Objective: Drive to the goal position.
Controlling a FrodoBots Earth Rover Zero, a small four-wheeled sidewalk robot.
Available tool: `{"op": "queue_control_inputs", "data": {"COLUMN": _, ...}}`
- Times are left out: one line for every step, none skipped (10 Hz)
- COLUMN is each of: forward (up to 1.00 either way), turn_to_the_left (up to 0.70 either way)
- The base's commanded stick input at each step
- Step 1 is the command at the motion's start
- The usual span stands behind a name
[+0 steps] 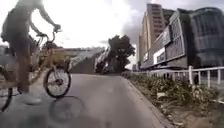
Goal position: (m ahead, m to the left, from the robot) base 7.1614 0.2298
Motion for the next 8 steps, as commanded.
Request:
{"op": "queue_control_inputs", "data": {"forward": 0.45, "turn_to_the_left": 0.00}}
{"op": "queue_control_inputs", "data": {"forward": 0.45, "turn_to_the_left": 0.00}}
{"op": "queue_control_inputs", "data": {"forward": 0.45, "turn_to_the_left": 0.00}}
{"op": "queue_control_inputs", "data": {"forward": 0.45, "turn_to_the_left": 0.00}}
{"op": "queue_control_inputs", "data": {"forward": 0.45, "turn_to_the_left": 0.00}}
{"op": "queue_control_inputs", "data": {"forward": 0.45, "turn_to_the_left": 0.00}}
{"op": "queue_control_inputs", "data": {"forward": 0.45, "turn_to_the_left": 0.00}}
{"op": "queue_control_inputs", "data": {"forward": 0.45, "turn_to_the_left": 0.00}}
